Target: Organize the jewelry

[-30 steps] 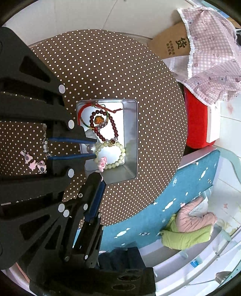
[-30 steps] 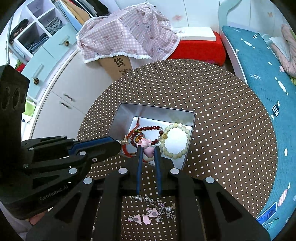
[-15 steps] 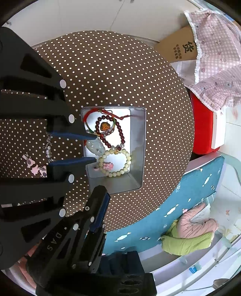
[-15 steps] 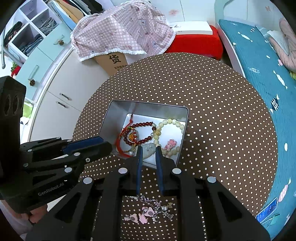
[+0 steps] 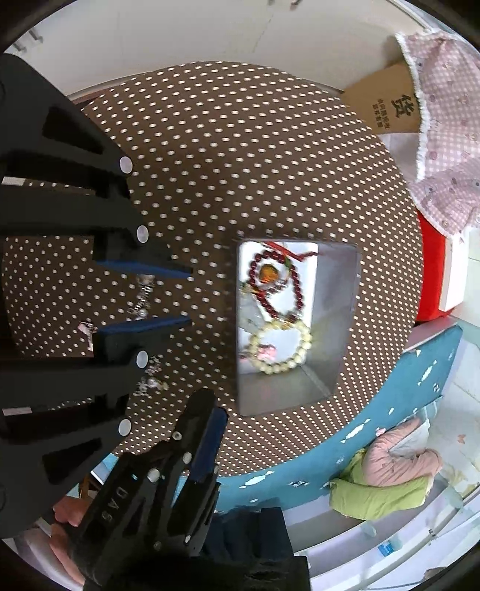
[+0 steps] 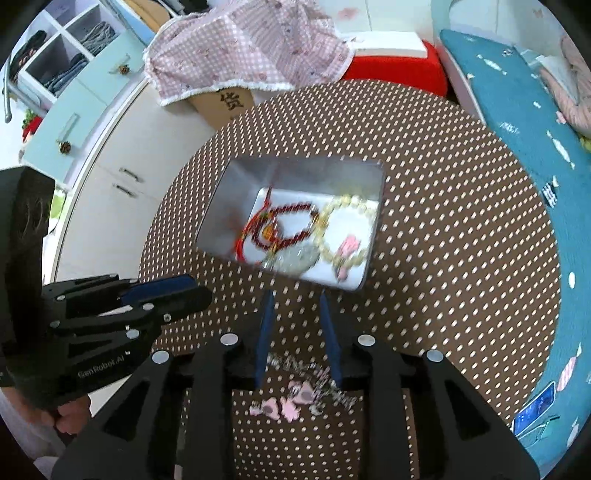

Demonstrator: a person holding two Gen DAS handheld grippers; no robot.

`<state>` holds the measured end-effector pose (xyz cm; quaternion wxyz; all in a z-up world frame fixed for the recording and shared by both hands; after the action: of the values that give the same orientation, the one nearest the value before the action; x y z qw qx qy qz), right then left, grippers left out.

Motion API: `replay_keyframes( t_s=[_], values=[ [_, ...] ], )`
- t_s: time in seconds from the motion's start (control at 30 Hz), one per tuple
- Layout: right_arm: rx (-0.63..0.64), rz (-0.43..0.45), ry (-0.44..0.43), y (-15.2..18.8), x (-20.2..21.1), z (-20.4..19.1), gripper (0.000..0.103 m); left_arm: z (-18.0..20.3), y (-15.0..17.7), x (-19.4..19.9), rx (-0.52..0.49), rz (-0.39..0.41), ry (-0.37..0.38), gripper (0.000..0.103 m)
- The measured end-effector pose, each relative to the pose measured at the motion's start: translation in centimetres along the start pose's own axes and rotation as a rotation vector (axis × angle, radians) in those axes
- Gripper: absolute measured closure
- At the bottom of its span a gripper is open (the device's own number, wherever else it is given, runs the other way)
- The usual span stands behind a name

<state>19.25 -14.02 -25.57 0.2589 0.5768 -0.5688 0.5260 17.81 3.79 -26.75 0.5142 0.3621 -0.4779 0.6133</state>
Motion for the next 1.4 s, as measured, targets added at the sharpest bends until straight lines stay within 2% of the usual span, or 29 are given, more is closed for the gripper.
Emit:
replay_keyframes(
  t_s=[0.17,0.3,0.57,0.67,0.83,1.03,1.13,1.3,1.4],
  values=[
    [0.057,-0.056,0.018,1.9,-1.9,-1.0,0.078,-1.4,2.3,-0.9,0.042,-0.055,-0.02,0.081],
    [0.132,-0.094,-0.003,3.1,-3.4,-2.4,0.078,-2.4,4.2,-1.4,0.076,-0.087,-0.028,0.081],
    [0.252,-0.16,-0.004,4.6,-6.1,-4.7,0.083,-4.5,7.2,-1.3,0.138,-0.112,-0.04,0.081],
    [0.283,-0.167,-0.003,5.0,-6.7,-5.5,0.087,-5.4,8.0,-1.0,0.157,-0.119,-0.046,0.081],
    [0.329,-0.188,0.031,5.2,-7.6,-5.6,0.103,-6.8,9.1,-0.5,0.185,-0.125,-0.055,0.081],
    [0.315,-0.196,0.013,5.0,-7.2,-5.5,0.103,-7.9,9.6,0.2,0.191,-0.122,-0.058,0.081],
    [0.327,-0.186,-0.004,5.0,-6.6,-5.2,0.096,-7.8,9.1,0.3,0.187,-0.123,-0.06,0.081],
    [0.395,-0.161,-0.031,4.9,-5.8,-5.8,0.091,-6.7,8.4,0.1,0.196,-0.12,-0.055,0.081],
    [0.442,-0.167,-0.015,5.0,-6.2,-6.3,0.086,-6.9,8.7,0.3,0.208,-0.117,-0.056,0.081]
  ],
)
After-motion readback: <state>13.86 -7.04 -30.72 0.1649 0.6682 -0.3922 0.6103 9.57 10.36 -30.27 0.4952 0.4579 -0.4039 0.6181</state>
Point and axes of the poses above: each gripper's, at about its wrist camera, not at the fingertips, and x roughly against the way its jaws point, z to its right, y to its underside, the point moved 3 cm from there along -x, roughly the way its jaws point
